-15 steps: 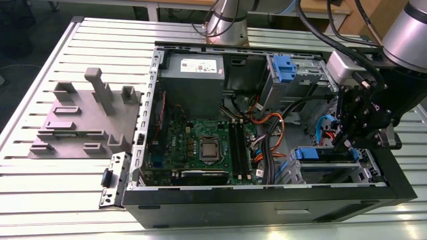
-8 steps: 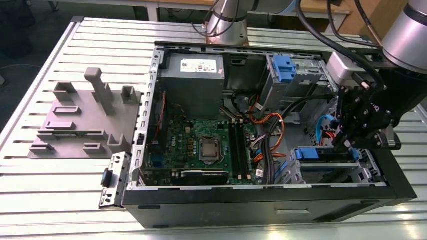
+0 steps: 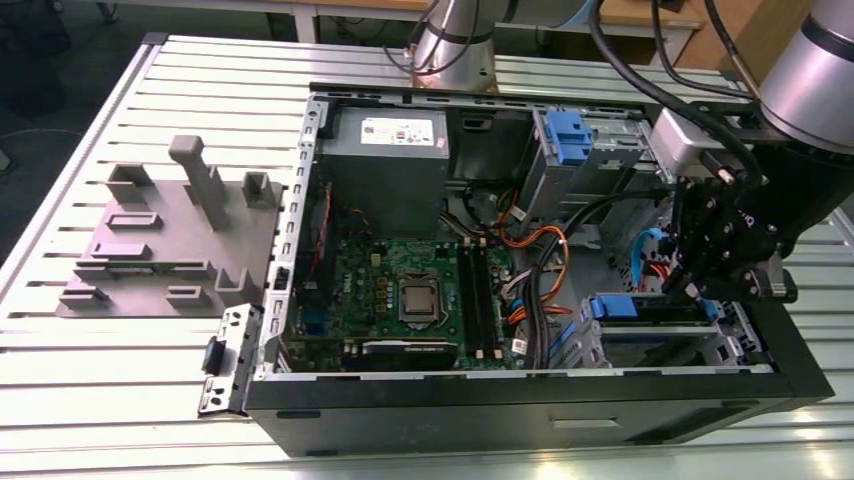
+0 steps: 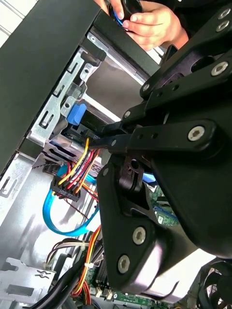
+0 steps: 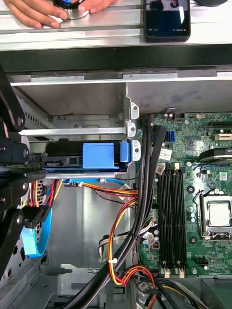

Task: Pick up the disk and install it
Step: 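Insert the first disk wire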

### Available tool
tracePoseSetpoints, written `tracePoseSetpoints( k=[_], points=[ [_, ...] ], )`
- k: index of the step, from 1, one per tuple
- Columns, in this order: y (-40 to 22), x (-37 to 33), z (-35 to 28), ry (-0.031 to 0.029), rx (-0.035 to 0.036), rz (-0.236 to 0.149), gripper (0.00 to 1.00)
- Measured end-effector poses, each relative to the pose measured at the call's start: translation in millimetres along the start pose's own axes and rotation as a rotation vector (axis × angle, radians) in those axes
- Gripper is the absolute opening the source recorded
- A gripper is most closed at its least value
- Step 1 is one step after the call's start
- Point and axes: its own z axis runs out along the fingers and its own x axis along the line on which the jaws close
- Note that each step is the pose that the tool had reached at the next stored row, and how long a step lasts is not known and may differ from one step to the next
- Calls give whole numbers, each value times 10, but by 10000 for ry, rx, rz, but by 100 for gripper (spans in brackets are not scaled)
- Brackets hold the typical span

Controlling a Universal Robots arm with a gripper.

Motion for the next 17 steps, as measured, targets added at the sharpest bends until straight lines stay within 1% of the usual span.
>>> tracePoseSetpoints(
  k=[7, 8, 10, 11, 13, 17],
  points=[
    [0, -1, 4, -4, 0, 0, 16],
    [0, -2, 8, -15, -1, 0, 18],
    [0, -1, 10, -15, -1, 0, 18],
    [0, 0, 3, -7, 0, 0, 24],
    [0, 1, -11, -7, -1, 1, 24],
    [-1, 7, -70, -7, -1, 0, 24]
  ],
)
